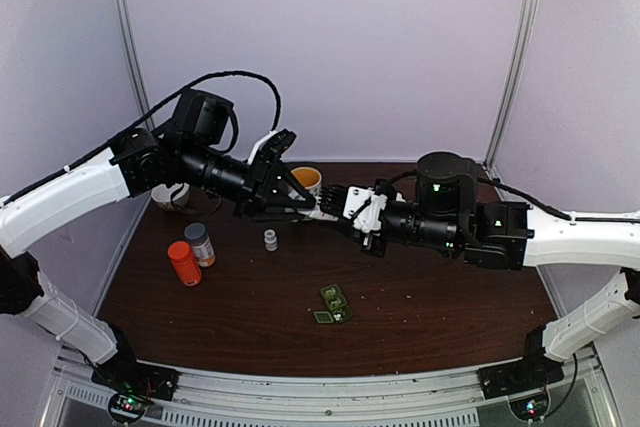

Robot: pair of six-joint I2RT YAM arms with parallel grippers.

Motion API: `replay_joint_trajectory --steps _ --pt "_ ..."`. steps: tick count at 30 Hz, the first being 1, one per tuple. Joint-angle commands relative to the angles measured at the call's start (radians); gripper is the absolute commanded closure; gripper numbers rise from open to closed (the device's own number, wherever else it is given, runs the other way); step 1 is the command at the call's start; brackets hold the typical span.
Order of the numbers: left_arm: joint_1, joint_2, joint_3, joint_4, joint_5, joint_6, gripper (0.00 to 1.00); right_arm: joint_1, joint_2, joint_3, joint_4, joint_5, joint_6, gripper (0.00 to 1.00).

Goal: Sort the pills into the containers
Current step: Screw the lid of the pill bottle onto the pill bottle.

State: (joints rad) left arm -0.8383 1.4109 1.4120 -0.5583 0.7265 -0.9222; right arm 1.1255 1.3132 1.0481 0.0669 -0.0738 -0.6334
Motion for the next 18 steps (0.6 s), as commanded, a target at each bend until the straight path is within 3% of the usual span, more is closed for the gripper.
replay_joint_trajectory --steps 1,3,7,10,14,18 --pt "0.005 0.006 -0.005 0.048 0.020 0.002 0.58 0.008 0.005 0.035 -0.007 0.019 -0.008 1.00" --pt "0.006 0.008 -0.005 0.050 0.020 0.001 0.62 0.011 0.003 0.033 -0.007 0.015 -0.008 1.00" --pt "0.005 0.020 -0.001 0.052 0.033 0.001 0.52 0.017 0.002 0.032 -0.010 0.019 -0.016 1.00" --pt "0.005 0.015 0.004 0.052 0.020 0.000 0.60 0.020 0.004 0.032 -0.012 0.024 -0.018 1.00" --pt "0.006 0.010 0.007 0.052 0.008 0.003 0.60 0.020 0.003 0.026 -0.010 0.022 -0.020 1.00" --pt "0.006 0.007 0.012 0.052 0.008 0.007 0.51 0.021 0.001 0.026 -0.016 0.023 -0.020 1.00"
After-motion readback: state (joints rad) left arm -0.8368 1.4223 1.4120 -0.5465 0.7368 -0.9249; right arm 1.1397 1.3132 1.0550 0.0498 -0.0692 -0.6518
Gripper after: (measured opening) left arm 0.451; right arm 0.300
